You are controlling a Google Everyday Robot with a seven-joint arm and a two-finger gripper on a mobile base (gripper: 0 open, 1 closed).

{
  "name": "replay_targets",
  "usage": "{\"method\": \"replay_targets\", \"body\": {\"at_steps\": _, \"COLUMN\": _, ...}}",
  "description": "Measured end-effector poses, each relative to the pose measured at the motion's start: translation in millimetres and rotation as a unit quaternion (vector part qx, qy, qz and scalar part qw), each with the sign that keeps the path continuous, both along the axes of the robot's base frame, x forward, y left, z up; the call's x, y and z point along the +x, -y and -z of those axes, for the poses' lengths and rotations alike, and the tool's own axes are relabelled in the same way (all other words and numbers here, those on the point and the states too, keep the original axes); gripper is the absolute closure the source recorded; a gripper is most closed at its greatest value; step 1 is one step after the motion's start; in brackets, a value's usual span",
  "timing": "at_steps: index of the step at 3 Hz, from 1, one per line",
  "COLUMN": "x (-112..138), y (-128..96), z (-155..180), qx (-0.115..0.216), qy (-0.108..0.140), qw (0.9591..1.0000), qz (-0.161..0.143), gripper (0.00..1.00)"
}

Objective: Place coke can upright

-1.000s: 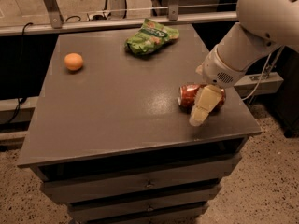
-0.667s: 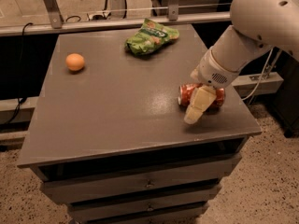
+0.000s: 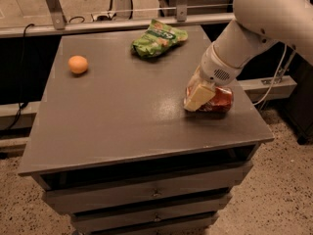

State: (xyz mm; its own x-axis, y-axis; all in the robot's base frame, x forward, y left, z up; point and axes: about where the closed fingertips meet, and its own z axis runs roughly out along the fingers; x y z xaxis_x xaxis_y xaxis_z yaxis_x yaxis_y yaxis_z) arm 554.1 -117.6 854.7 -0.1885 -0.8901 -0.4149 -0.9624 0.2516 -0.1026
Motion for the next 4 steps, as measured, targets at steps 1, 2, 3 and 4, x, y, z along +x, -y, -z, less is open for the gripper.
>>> {"method": "replay_targets", "body": {"at_steps": 1, "x": 10.0, "y": -20.7, "z": -22.1, "qx": 0.043, "qy": 0.014, "qw": 0.9988, "qz": -0.020, "gripper": 0.83}}
{"method": "replay_targets", "body": {"at_steps": 2, "x": 19.9, "y": -50.9, "z": -56.5, "qx": 0.136, "qy": 0.026, "qw": 0.9891, "qz": -0.049, "gripper": 1.00}}
{"method": "replay_targets", "body": {"at_steps": 3, "x": 26.3, "y": -70.6, "z": -83.1, "qx": 0.253, "qy": 0.029, "qw": 0.9645, "qz": -0.070, "gripper": 1.00}}
{"method": "replay_targets", "body": {"at_steps": 4, "x": 27.4, "y": -74.2, "z": -98.2, "qx": 0.361, "qy": 0.025, "qw": 0.9295, "qz": -0.073, "gripper": 1.00}}
